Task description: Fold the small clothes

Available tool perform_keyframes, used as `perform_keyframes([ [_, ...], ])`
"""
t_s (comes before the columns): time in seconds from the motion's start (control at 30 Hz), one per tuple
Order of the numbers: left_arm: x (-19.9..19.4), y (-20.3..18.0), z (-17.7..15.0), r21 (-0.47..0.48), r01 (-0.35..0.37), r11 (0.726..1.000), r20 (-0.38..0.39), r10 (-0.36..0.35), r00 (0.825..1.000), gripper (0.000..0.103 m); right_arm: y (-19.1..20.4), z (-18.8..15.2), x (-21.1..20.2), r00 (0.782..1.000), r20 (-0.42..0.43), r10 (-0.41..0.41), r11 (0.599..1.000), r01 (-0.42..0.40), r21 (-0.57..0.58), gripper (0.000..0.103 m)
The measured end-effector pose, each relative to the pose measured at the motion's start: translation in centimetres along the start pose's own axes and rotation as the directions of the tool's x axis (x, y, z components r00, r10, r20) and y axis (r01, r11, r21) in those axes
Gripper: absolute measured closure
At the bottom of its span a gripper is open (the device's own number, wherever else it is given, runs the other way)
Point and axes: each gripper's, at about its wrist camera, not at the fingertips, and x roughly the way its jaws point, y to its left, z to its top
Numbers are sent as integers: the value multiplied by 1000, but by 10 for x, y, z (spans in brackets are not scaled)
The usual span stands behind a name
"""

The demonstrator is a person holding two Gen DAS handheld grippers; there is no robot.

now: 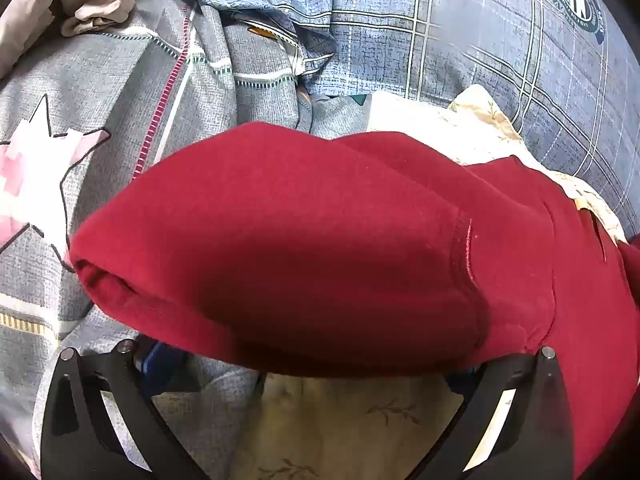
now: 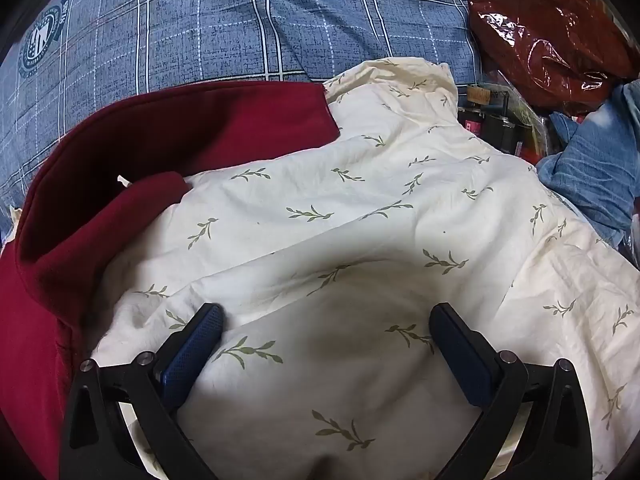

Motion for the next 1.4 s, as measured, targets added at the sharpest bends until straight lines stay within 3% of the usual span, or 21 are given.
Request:
perform_keyframes([
  [0.17, -15, -7, -11, 0, -22, 1000, 11, 22, 1000, 0, 6, -23, -31, 998, -51, -33, 999, 33, -1, 0],
  [0.2, -21, -9, -15, -3, -16, 1000, 15, 16, 1000, 0, 10, -23, -35, 997, -81, 5, 1000, -6, -8, 0],
  [0.3, -43, -16, -29, 12, -2, 1000, 55, 1, 998, 0, 19, -35, -72, 992, -66, 107, 993, -111, -50, 0],
  [0.43, -80, -37, -27, 92, -43, 995, 148, 29, 989, 0, 46, -45, -117, 984, -65, 166, 977, -173, -123, 0],
  [0.57, -120, -53, -35, 111, -10, 994, 207, -13, 978, 0, 88, -53, -162, 958, -27, 287, 938, -287, -197, 0],
  [0.73, -146, -74, -37, 153, -16, 988, 257, -24, 966, 0, 157, -57, -194, 927, 5, 376, 887, -359, -290, 0],
  [0.93, -160, -91, -48, 211, 6, 977, 276, -65, 959, 0, 210, -58, -200, 899, 25, 437, 869, -415, -270, 0],
  [1.1, -162, -95, -50, 229, 13, 973, 293, -81, 953, 0, 230, -57, -197, 912, 61, 406, 882, -374, -287, 0],
  [1.23, -152, -96, -48, 234, 26, 972, 278, -92, 956, 0, 232, -56, -184, 902, 29, 430, 874, -408, -265, 0],
  [1.4, -134, -107, -43, 263, 23, 964, 265, -96, 959, 0, 233, -56, -163, 919, 1, 394, 892, -382, -242, 0],
])
